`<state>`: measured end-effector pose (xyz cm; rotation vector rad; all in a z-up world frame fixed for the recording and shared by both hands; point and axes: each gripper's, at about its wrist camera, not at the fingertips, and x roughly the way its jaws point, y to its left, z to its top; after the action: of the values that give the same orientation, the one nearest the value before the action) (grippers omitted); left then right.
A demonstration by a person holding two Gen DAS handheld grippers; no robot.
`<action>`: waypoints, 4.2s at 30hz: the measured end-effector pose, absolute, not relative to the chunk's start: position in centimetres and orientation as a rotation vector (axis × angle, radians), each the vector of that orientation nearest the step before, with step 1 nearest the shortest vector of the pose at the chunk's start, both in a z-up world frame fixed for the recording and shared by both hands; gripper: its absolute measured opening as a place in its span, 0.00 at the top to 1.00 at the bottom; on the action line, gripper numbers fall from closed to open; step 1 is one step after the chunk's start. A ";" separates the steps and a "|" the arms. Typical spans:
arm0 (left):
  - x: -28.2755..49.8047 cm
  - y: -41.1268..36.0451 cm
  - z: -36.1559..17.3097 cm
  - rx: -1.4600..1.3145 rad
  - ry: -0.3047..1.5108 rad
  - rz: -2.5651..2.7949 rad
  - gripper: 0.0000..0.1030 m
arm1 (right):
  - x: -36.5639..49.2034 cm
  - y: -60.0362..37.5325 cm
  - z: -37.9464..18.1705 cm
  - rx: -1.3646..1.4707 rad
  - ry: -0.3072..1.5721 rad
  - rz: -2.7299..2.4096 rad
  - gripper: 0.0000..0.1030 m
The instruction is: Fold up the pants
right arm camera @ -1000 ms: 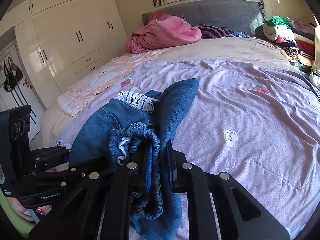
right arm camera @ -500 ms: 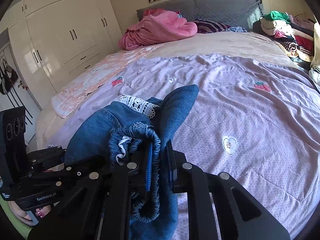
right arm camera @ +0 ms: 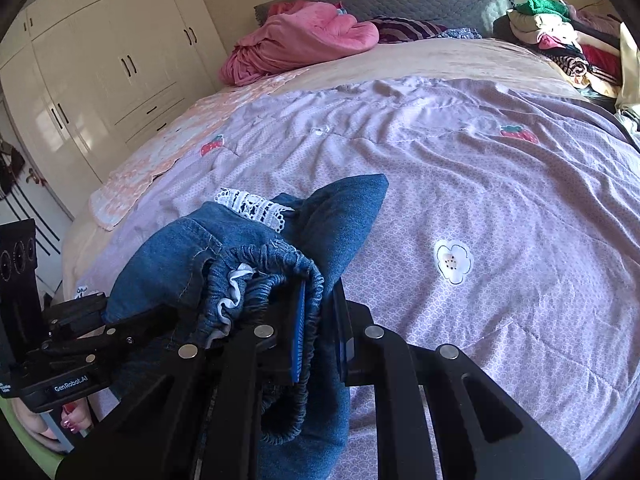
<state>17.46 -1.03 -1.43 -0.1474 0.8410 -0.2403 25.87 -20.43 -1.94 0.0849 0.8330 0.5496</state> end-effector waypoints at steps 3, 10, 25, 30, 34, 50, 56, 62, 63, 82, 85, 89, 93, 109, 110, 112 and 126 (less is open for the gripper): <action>17.3 -1.0 -1.7 -0.146 0.844 -0.238 0.79 | 25.9 -20.5 -2.3 0.085 0.842 0.544 0.89; 17.2 -0.9 -2.2 -0.154 0.855 -0.228 0.77 | 26.1 -20.3 -3.3 0.052 0.886 0.489 0.86; 16.6 -0.8 -2.6 -0.146 0.873 -0.213 0.67 | 25.8 -21.2 -4.6 0.040 0.932 0.388 0.60; 16.3 -0.9 -2.6 -0.140 0.875 -0.209 0.65 | 25.2 -21.1 -4.5 0.026 0.933 0.377 0.57; 16.0 -0.8 -2.4 -0.135 0.872 -0.204 0.59 | 24.8 -21.4 -4.5 0.027 0.934 0.369 0.54; 14.0 -0.3 -1.1 -0.114 0.838 -0.168 0.35 | 21.9 -21.9 -2.8 0.012 0.901 0.363 0.43; 13.2 0.0 -0.3 -0.114 0.823 -0.160 0.27 | 20.6 -22.7 -2.0 0.041 0.882 0.365 0.33; 12.3 -0.1 0.6 -0.110 0.804 -0.159 0.21 | 19.1 -23.1 -0.9 0.047 0.850 0.374 0.30; 12.2 -0.2 0.7 -0.107 0.802 -0.159 0.20 | 18.9 -23.1 -0.6 0.045 0.846 0.377 0.29; 7.9 -0.1 2.1 -0.087 0.788 -0.134 0.10 | 12.3 -23.5 3.1 -0.006 0.740 0.396 0.07; 6.9 -0.3 1.8 -0.090 0.803 -0.136 0.10 | 11.2 -23.7 3.1 -0.002 0.738 0.394 0.06; 5.6 -0.6 1.3 -0.079 0.820 -0.137 0.10 | 9.7 -24.0 3.0 -0.005 0.736 0.386 0.05; 4.6 -0.6 0.9 -0.082 0.832 -0.133 0.10 | 8.4 -24.2 3.1 -0.003 0.729 0.386 0.05; 1.7 -0.7 1.1 -0.078 0.832 -0.133 0.09 | 4.9 -23.9 2.3 -0.004 0.732 0.354 0.05; 1.6 -0.7 1.0 -0.077 0.834 -0.133 0.09 | 4.8 -23.9 2.1 -0.002 0.735 0.353 0.05; 1.4 -0.7 0.8 -0.077 0.838 -0.131 0.09 | 4.5 -23.9 1.8 -0.003 0.738 0.350 0.05; 0.5 -1.3 -0.6 -0.072 0.842 -0.110 0.09 | 3.0 -24.7 -0.3 0.012 0.763 0.326 0.05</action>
<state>0.50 -1.30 -0.55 -0.0719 0.8418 -0.1099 3.02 -24.68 -0.29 0.0118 0.7635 0.3258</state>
